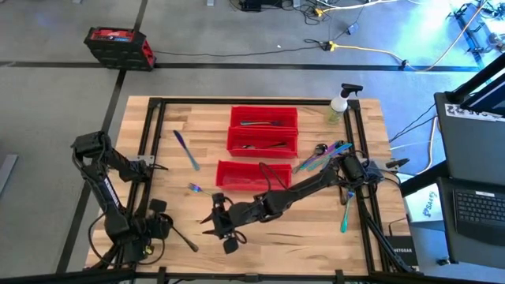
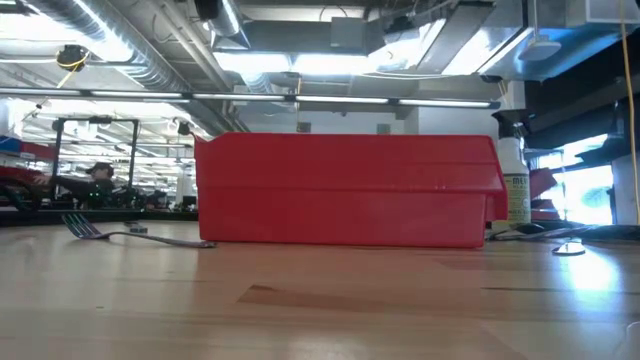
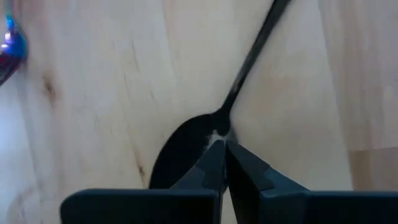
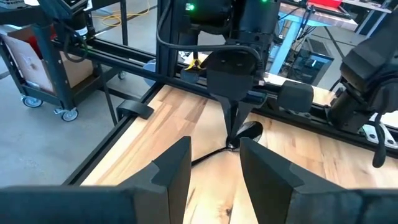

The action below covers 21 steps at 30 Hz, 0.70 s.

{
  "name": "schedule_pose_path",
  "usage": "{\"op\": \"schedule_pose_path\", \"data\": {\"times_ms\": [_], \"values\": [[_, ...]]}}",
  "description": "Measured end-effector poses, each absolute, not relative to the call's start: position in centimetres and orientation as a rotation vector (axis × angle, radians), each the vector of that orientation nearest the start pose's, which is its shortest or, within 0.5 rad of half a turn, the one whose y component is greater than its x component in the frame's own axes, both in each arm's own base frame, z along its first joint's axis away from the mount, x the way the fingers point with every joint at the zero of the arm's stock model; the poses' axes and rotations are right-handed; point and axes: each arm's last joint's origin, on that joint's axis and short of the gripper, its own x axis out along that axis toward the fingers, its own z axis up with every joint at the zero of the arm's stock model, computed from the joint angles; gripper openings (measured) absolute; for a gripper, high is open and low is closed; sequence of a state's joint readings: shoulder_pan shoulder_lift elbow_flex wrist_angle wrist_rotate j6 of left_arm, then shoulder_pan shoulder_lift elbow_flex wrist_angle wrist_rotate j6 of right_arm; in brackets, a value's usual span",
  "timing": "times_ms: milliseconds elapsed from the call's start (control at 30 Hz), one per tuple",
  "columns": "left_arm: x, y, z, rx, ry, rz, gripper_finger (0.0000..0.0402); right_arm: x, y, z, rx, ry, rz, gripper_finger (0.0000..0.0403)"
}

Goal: Sort silverware
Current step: Put the black spoon into the middle red bin

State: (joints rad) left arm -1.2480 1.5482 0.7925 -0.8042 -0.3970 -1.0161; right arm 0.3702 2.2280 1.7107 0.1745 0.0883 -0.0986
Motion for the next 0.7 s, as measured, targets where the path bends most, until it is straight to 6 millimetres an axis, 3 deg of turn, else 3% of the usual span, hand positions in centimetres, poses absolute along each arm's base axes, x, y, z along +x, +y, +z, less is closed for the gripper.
{"op": "schedule_pose_path", "data": {"times_ms": [300, 533, 700], "values": [[8.6, -21.6, 15.0, 0.325, 1.126, -0.006, 0.0000, 48.4, 17.6, 21.0, -0.159, 0.326, 0.276, 0.0122], [8.3, -21.0, 15.0, 0.378, 1.194, 0.015, 0.0000, 48.8, 17.6, 18.8, -0.136, 0.374, 0.270, 0.0122], [8.2, -21.2, 14.9, 0.362, 1.194, -0.004, 0.0000, 48.8, 17.7, 18.5, -0.137, 0.381, 0.264, 0.0122]]}}
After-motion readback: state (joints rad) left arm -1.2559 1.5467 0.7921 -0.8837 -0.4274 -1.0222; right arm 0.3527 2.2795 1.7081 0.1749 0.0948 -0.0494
